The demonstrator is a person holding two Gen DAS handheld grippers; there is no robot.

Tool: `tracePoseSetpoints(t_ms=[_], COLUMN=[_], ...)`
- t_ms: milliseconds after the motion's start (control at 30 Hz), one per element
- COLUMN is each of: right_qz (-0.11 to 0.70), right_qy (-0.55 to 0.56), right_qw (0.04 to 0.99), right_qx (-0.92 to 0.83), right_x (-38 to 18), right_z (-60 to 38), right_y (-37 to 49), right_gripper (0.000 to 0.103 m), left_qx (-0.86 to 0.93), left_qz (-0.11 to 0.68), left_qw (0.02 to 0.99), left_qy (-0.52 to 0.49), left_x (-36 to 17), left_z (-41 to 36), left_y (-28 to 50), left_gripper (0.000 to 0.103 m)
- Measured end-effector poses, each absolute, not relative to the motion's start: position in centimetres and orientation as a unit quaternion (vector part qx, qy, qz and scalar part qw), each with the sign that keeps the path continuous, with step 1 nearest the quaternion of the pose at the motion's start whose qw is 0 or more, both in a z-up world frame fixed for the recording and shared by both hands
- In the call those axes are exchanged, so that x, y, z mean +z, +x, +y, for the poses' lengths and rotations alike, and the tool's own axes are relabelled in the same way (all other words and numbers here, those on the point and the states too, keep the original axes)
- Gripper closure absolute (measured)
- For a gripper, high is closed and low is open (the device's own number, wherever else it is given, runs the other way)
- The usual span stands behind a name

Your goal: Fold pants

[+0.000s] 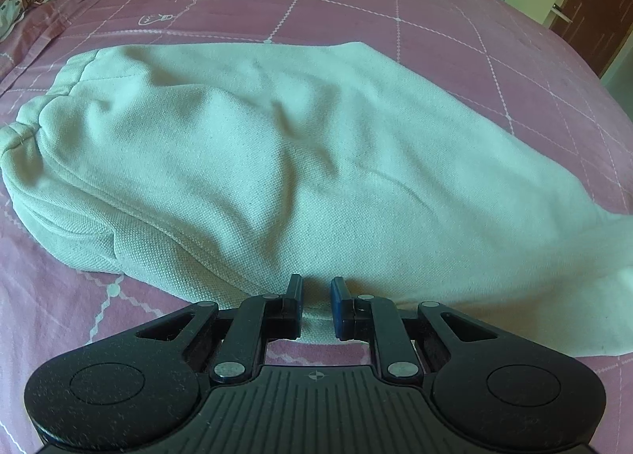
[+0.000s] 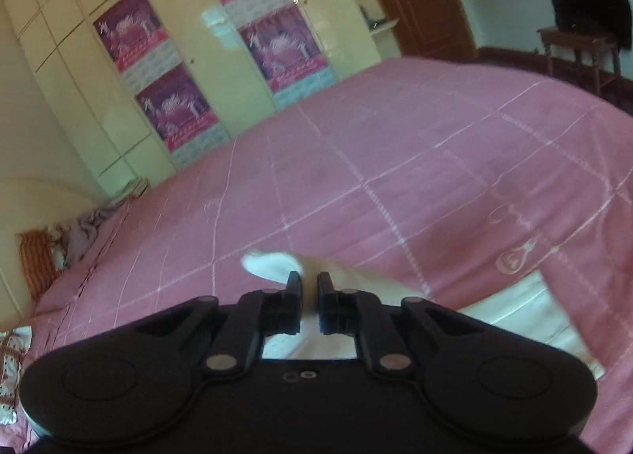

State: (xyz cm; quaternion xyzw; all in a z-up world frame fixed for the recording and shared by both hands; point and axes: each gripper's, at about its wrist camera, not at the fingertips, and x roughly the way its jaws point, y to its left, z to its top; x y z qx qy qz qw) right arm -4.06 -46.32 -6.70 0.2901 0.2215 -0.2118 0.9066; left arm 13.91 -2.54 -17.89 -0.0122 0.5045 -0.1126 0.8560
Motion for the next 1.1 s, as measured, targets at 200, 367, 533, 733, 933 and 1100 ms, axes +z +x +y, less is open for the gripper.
tracePoseSetpoints(t_ms=[200, 367, 533, 733, 933, 1100], right_qz=[0.319, 0.307, 0.272, 0.257, 0.165, 0.277], right_qy=[0.367, 0.406, 0.432, 0.419, 0.307, 0.361], right_qw=[0.823, 0.813, 0.799, 0.817, 0.903, 0.829], right_qx=[-0.293, -0.284, -0.316, -0.301, -0.253, -0.325], right_x=[-15.9, -17.0, -17.2, -15.9, -8.2, -16.5], right_z=[-49.8, -50.6, -53.2, -54.8, -52.3, -54.2], right_y=[-9.3, -10.0, -10.4, -8.7, -9.7, -12.9], right_gripper=[0.099, 0.074, 0.080, 0.099, 0.099, 0.099], left_qx=[-0.112, -0.106, -0.105, -0.104, -0.106, -0.109], left_qz=[0.504, 0.504, 0.504, 0.502, 0.501, 0.499], left_qw=[0.856, 0.857, 0.857, 0.858, 0.859, 0.860], left_qy=[0.001, 0.008, 0.010, 0.016, 0.015, 0.026], left_x=[-17.9, -17.9, -17.9, -18.0, -18.0, -17.9], left_z=[-2.7, -3.1, -3.2, -3.3, -3.1, -3.3], left_y=[13.8, 13.8, 13.8, 13.7, 13.7, 13.6], left_gripper=[0.088, 0.088, 0.087, 0.087, 0.087, 0.087])
